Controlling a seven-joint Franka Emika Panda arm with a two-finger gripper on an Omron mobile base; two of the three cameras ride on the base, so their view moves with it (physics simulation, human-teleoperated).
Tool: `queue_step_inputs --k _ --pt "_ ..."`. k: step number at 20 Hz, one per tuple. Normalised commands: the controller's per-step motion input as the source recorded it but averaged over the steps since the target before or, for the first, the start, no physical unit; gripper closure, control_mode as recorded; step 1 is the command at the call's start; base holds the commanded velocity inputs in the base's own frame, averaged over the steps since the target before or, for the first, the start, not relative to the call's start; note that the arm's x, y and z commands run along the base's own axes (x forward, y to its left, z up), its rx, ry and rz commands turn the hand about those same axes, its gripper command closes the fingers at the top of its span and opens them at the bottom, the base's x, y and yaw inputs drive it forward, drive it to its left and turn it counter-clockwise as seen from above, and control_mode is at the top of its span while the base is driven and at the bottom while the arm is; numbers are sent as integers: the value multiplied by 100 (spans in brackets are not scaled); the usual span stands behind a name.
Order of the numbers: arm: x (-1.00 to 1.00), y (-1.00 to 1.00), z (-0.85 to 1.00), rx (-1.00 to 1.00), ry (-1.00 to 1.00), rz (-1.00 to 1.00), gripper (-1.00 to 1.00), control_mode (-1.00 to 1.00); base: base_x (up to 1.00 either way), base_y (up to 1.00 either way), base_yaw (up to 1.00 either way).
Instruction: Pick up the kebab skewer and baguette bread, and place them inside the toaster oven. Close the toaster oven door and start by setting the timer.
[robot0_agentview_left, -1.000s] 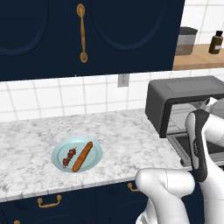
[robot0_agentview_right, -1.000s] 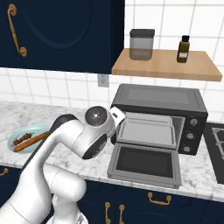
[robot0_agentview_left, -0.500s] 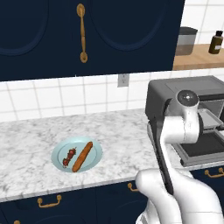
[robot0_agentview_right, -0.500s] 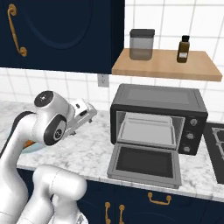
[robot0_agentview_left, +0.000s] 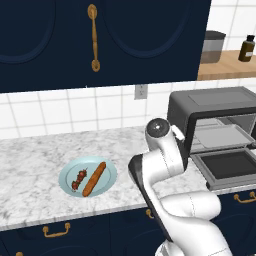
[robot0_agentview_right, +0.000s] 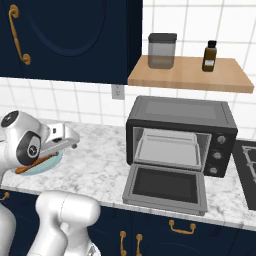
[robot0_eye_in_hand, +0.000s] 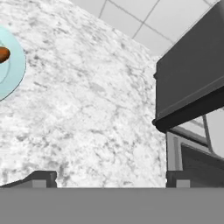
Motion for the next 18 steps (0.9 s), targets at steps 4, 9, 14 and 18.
queue_step_inputs --k 4,9,14,18 --pt "0 97 -14 32 0 -15 -100 -100 0 0 0" --pt "0 97 -3 33 9 -4 -100 -100 0 0 0" --pt "0 96 0 24 23 0 -100 -100 0 0 0" --pt "-8 61 -10 11 34 0 -100 -100 0 0 0"
